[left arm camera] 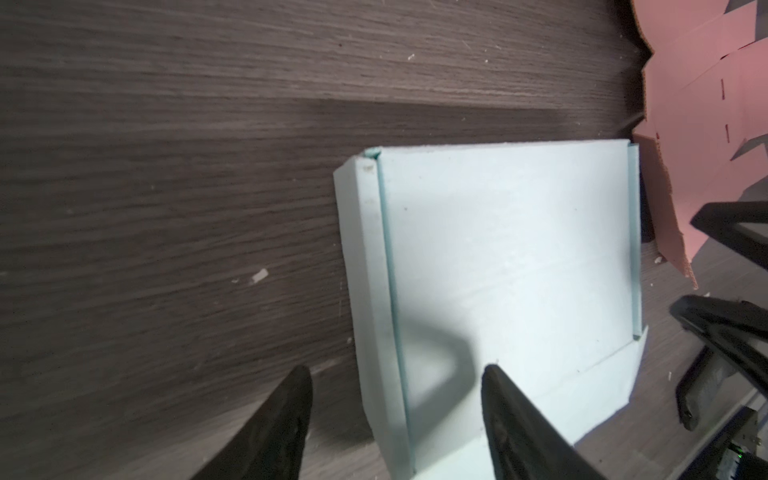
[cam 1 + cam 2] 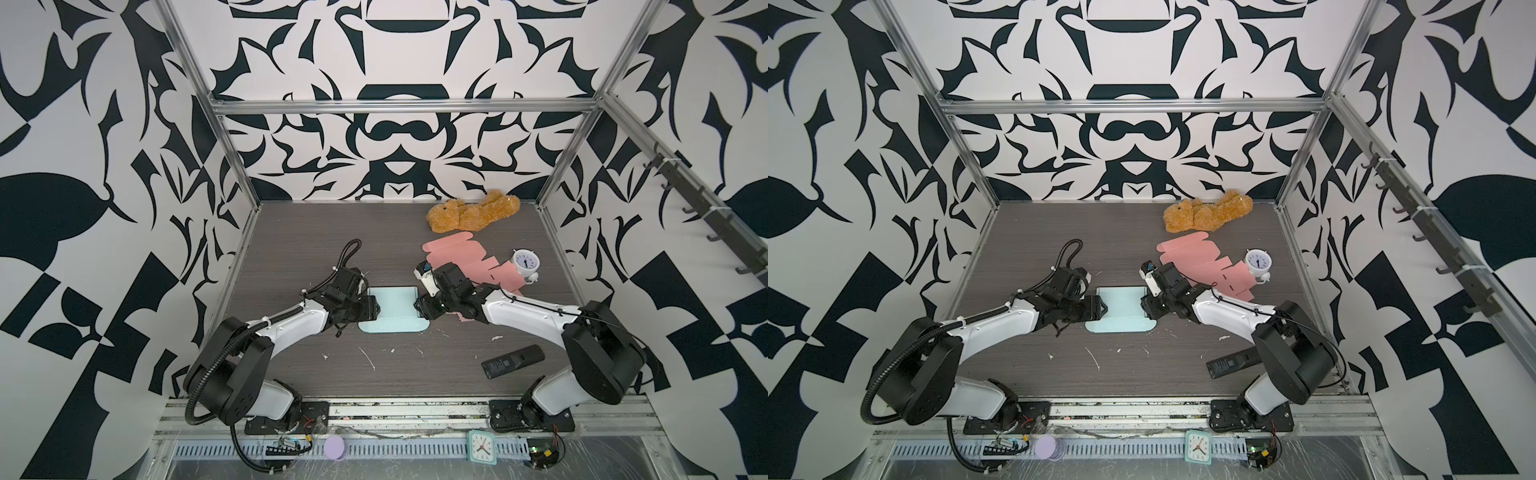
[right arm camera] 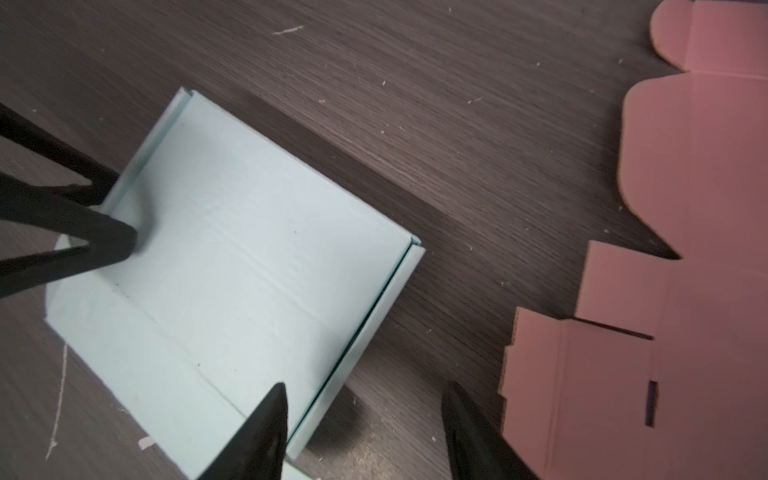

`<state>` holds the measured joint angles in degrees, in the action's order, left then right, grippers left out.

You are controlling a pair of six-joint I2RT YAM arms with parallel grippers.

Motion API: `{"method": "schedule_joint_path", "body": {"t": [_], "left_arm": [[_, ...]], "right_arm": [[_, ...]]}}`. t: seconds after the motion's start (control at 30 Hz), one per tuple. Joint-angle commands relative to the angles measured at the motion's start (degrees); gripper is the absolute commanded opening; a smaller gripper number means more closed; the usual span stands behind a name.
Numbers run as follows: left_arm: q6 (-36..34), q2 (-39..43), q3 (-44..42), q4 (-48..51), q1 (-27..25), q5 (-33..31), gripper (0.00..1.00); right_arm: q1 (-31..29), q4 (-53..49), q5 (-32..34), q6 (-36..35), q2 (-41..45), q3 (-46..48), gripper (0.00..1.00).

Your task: Fold the paper box

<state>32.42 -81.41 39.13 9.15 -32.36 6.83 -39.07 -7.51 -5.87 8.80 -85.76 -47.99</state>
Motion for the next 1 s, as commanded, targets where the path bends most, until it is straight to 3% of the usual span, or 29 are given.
{"method": "schedule_joint_path", "body": {"t": [0.0, 0.23, 0.5, 0.97], "left_arm": [[-0.86, 1.53, 1.91, 2.56, 0.26, -1.02, 0.71], [-0.7, 6.32, 1.81, 7.24, 0.23, -2.3, 0.72], [2.1, 15.23, -3.18, 8.22, -1.25, 0.71, 0.71], [3.5, 14.63, -4.96, 7.11, -3.85, 0.74, 0.7]], "right_arm": [[0.12, -2.56, 0.68, 0.64, 3.49, -2.19, 0.64], [0.0, -6.77, -2.02, 4.49, 6.16, -1.1, 0.66], [-1.56, -7.85, -5.49, 9.75, 8.71, 2.31, 0.74], [-5.92, -5.2, -7.49, 14.16, 3.81, 2.28, 0.75]]}}
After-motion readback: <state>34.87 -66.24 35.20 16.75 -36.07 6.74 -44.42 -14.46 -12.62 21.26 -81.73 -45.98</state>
